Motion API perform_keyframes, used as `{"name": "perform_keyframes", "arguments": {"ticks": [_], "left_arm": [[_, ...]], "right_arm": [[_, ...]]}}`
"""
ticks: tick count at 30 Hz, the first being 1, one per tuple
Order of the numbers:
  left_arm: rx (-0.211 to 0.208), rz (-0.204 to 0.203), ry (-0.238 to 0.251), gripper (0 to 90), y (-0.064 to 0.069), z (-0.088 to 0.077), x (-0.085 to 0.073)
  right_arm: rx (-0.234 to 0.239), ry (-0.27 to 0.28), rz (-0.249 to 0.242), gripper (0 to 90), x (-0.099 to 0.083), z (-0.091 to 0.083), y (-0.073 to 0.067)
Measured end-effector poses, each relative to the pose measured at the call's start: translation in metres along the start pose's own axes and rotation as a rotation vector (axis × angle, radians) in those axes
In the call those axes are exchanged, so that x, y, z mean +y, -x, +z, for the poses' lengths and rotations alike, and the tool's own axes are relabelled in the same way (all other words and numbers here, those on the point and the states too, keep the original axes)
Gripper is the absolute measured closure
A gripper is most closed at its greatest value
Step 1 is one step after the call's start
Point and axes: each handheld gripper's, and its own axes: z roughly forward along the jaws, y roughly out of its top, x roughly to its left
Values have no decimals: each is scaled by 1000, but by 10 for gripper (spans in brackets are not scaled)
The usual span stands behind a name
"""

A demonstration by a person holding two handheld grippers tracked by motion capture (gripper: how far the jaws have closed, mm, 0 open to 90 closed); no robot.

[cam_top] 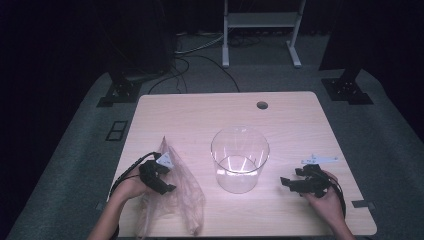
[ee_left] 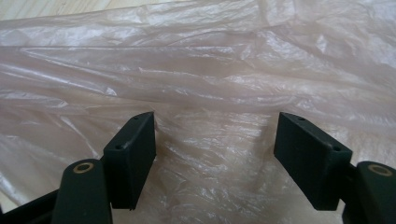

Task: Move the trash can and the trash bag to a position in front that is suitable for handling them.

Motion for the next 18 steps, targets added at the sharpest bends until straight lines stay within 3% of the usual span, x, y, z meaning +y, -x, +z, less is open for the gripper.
{"name": "perform_keyframes", "arguments": {"ticks": [6, 8, 10, 17, 18], "left_arm": [[-17, 16, 40, 457, 2, -2, -3], [-25, 26, 65, 563, 3, -2, -5], [-31, 34, 72, 600, 4, -2, -4], [-69, 44, 76, 883, 9, 1, 2], [-77, 47, 73, 883, 9, 2, 2]], "right_arm": [[1, -6, -2, 230, 0, 1, -1], [1, -9, -3, 230, 0, 2, -2], [1, -9, -3, 229, 0, 2, -2], [2, -11, -6, 229, -1, 3, -1], [2, -11, -6, 229, -1, 3, -1]]}}
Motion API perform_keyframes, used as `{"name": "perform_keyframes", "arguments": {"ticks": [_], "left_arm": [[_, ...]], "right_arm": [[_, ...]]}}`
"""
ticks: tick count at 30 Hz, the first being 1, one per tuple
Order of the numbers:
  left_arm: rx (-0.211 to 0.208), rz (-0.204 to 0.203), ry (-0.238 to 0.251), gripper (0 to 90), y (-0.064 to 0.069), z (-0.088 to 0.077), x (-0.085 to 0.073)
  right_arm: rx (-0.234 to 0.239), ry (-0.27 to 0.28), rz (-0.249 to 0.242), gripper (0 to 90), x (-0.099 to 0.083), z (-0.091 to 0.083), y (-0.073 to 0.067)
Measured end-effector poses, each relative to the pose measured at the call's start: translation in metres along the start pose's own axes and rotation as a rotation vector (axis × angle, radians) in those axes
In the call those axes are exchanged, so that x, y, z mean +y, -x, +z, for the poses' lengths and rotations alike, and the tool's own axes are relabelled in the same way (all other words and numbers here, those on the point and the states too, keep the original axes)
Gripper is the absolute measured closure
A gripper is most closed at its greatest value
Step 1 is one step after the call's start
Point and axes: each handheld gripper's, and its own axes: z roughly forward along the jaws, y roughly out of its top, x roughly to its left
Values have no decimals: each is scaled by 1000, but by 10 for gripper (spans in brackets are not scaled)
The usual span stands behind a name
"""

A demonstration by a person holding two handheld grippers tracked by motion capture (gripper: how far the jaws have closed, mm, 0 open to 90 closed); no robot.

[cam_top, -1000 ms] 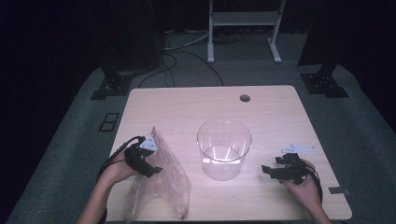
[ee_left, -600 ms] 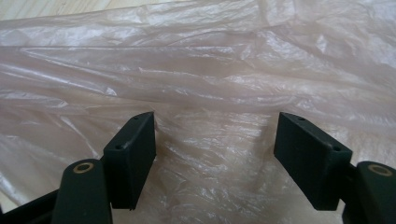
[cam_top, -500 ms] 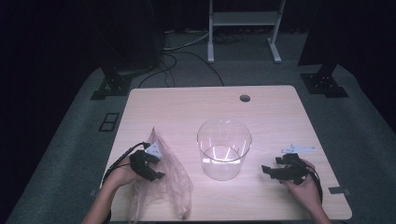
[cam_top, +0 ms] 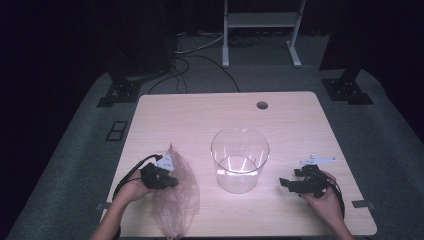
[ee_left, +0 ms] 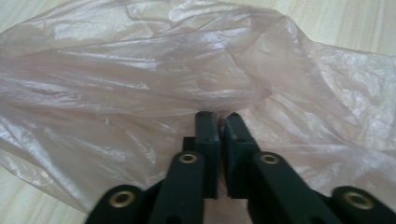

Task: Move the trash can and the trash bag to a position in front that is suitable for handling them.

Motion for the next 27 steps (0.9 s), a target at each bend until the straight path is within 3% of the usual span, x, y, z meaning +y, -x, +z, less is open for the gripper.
{"name": "perform_keyframes", "arguments": {"ticks": [5, 11, 15, 16, 17, 27], "left_arm": [[-36, 2, -19, 888, -2, 0, 4], [-76, 16, 31, 888, -3, -16, 19], [-77, 52, 54, 888, 0, -36, 37], [-81, 76, 62, 888, 4, -47, 48], [-81, 76, 62, 888, 4, -47, 48], [-102, 186, 128, 888, 26, -99, 106]], "right_arm": [[2, 2, 1, 230, 0, -1, 1], [8, 12, 2, 229, 2, -3, 2], [8, 18, -6, 229, 4, -5, 2], [7, 19, -8, 229, 5, -5, 2], [7, 19, -8, 229, 5, -5, 2], [2, 33, -6, 229, 6, -9, 4]]}}
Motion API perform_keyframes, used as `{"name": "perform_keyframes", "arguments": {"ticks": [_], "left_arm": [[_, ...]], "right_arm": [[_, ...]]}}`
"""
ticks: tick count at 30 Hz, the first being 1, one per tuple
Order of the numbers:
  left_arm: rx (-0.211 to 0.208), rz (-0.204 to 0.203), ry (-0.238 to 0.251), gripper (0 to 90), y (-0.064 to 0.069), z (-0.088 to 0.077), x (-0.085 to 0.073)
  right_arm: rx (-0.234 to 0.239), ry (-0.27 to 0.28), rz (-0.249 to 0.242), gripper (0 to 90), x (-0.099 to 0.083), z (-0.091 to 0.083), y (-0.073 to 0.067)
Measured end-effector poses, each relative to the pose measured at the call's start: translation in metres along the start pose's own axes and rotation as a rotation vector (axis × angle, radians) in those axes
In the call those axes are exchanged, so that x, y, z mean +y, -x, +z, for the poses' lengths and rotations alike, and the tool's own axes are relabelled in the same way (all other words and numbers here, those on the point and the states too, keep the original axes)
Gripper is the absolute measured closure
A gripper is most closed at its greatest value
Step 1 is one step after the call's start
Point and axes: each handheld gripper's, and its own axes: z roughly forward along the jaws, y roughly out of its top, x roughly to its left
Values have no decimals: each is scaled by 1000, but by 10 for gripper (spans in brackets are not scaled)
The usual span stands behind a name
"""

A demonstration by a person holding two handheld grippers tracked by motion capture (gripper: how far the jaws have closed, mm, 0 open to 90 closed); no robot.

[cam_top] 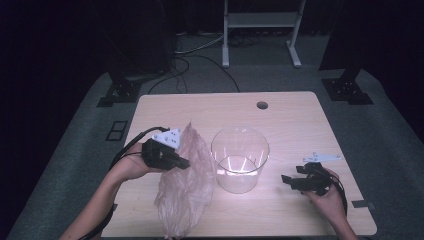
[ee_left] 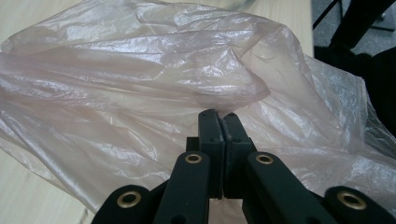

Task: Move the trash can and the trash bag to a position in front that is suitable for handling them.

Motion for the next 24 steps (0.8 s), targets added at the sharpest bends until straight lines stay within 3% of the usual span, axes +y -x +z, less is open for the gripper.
{"name": "perform_keyframes", "arguments": {"ticks": [8, 12, 19, 24], "left_arm": [[-15, 64, 6, 888, 2, -13, 40], [-34, 88, 9, 887, -2, -6, 61], [-109, 117, -7, 887, -16, 36, 94], [-196, 104, -75, 886, -26, 81, 105]], "right_arm": [[1, 1, 11, 229, -1, -1, 3], [1, 8, 5, 229, 0, 0, 4], [4, 15, 15, 229, 0, -2, 6], [6, 25, 17, 229, 0, -4, 7]]}}
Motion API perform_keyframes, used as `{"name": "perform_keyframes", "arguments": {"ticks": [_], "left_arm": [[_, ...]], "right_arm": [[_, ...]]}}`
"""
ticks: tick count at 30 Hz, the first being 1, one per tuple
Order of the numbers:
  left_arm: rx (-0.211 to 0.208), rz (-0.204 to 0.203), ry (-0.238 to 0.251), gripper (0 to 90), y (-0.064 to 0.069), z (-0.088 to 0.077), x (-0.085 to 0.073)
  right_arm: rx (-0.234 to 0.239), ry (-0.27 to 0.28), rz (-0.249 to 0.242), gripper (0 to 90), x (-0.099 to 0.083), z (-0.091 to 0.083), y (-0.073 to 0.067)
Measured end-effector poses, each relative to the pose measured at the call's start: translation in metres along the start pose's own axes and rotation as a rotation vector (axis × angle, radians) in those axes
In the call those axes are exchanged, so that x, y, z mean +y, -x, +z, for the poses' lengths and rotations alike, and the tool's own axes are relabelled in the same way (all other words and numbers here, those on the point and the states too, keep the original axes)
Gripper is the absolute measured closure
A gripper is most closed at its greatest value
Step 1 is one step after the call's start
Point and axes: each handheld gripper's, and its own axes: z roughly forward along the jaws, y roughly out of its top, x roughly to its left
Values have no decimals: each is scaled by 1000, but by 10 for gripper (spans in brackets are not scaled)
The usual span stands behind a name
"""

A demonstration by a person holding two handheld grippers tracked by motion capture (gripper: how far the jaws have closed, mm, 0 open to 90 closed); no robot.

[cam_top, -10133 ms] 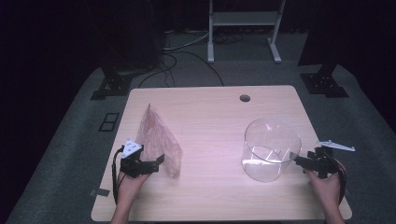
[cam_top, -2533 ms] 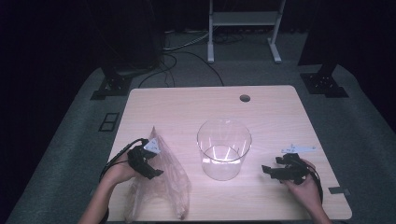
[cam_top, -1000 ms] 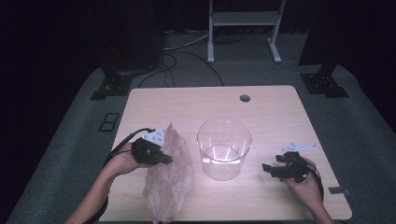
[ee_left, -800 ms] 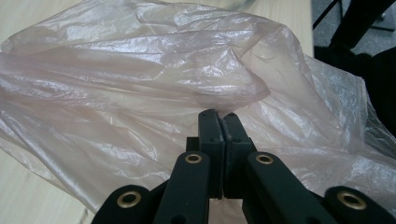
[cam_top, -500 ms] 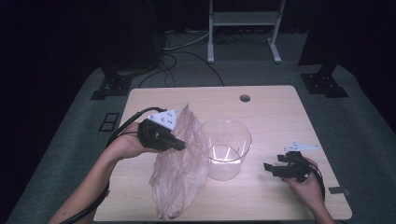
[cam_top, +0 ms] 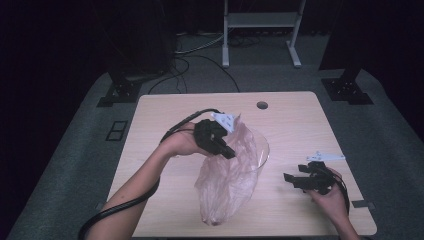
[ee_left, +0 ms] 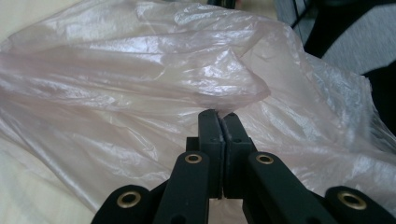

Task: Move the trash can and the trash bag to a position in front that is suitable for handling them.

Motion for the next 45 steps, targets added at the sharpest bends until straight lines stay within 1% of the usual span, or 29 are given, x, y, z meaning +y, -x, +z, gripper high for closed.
{"name": "perform_keyframes", "arguments": {"ticks": [3, 6, 8, 10, 12, 15, 16, 17, 21, 22, 24, 27, 30, 32, 33, 35, 38, 40, 41, 45], "left_arm": [[-33, -18, -7, 885, -7, 16, 2], [-59, -37, -30, 881, -13, 24, 2], [-59, -42, -54, 874, -17, 28, 2], [-68, -55, -51, 871, -19, 30, 2], [-69, -46, -60, 865, -20, 32, 2], [-73, -41, -66, 861, -20, 34, 2], [-74, -39, -66, 860, -20, 34, 2], [-73, -39, -63, 860, -19, 34, 2], [-69, -35, -59, 859, -19, 33, 1], [-69, -35, -58, 859, -18, 33, 0], [-68, -32, -59, 857, -17, 32, -1], [-65, -37, -57, 851, -16, 32, -2], [-61, -31, -57, 851, -15, 31, -3], [-62, -33, -52, 851, -14, 31, -3], [-63, -32, -51, 851, -15, 31, -3], [-64, -33, -49, 851, -14, 31, -4], [-64, -28, -54, 851, -14, 32, -3], [-64, -29, -55, 851, -13, 33, -3], [-64, -28, -55, 851, -12, 33, -2], [-66, -21, -58, 851, -11, 33, -2]], "right_arm": [[-1, 9, 4, 229, 0, -2, 2], [4, 15, 7, 230, 2, -4, 3], [19, 18, 6, 230, 4, -4, 3], [34, 32, -10, 240, 10, -7, 2], [65, 52, -19, 272, 19, -13, 0], [97, 58, -62, 280, 36, -21, -4], [119, 62, -79, 308, 41, -23, -5], [140, 62, -94, 311, 47, -26, -6], [162, 48, -161, 312, 67, -34, -14], [164, 45, -174, 312, 69, -34, -15], [185, 33, -201, 350, 74, -36, -17], [236, 11, -255, 376, 77, -39, -16], [279, -11, -310, 395, 83, -45, -15], [299, -23, -338, 438, 89, -51, -16], [305, -28, -356, 465, 93, -53, -18], [300, -32, -393, 538, 103, -57, -23], [317, -19, -427, 622, 119, -59, -32], [327, -10, -444, 635, 129, -57, -40], [340, 0, -455, 645, 135, -55, -45], [380, -3, -475, 685, 148, -45, -60]]}}
